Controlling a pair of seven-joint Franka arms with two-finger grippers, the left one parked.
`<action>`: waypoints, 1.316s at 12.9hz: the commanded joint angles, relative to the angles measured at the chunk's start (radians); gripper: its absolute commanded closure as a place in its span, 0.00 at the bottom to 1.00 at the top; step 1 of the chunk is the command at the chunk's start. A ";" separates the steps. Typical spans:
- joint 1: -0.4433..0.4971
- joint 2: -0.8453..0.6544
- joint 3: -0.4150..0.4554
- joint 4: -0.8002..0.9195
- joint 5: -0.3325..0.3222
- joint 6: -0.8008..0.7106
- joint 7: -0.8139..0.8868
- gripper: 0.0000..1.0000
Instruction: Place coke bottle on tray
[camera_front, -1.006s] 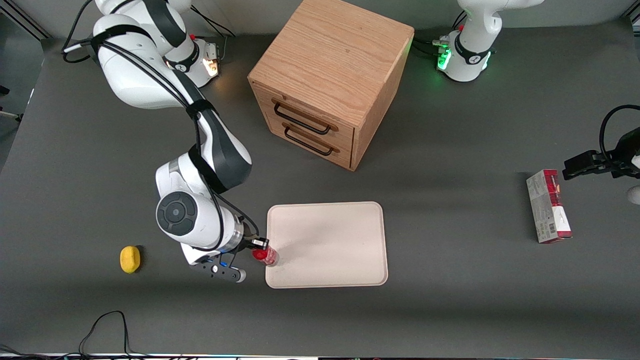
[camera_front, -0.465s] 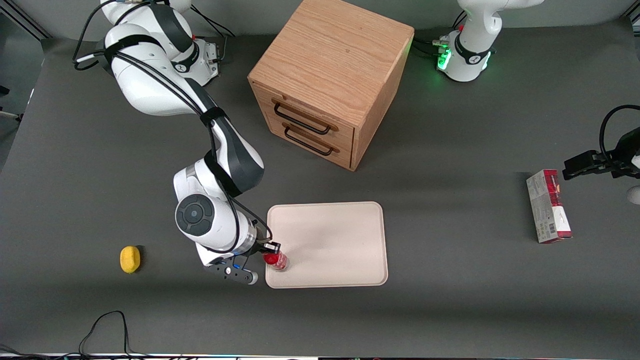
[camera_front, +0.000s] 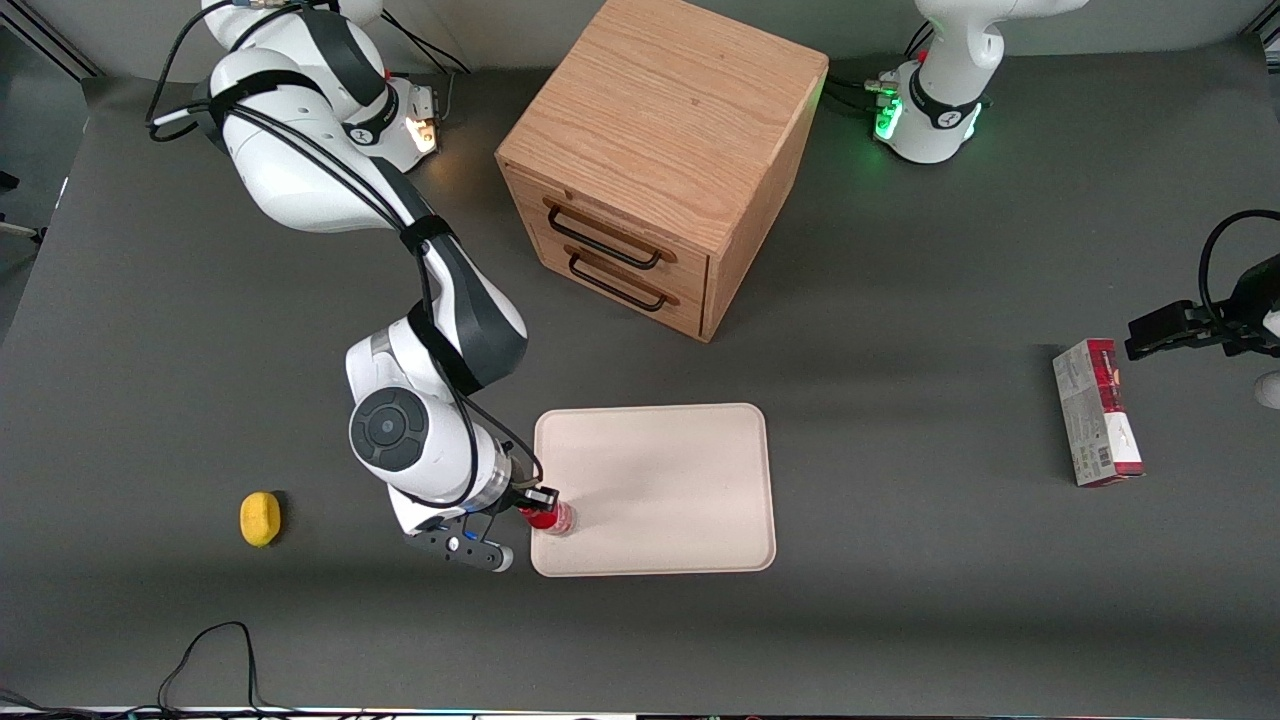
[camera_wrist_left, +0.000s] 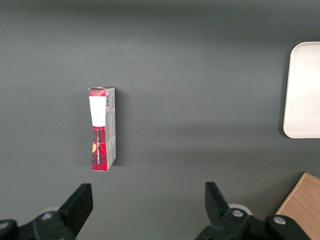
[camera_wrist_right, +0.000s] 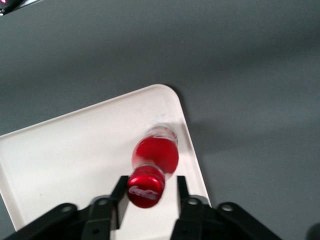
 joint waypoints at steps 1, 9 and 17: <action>0.015 0.015 -0.001 0.037 -0.034 -0.004 0.030 0.00; -0.017 -0.166 -0.002 -0.002 -0.019 -0.347 -0.132 0.00; -0.148 -0.903 -0.150 -0.907 0.162 -0.211 -0.558 0.00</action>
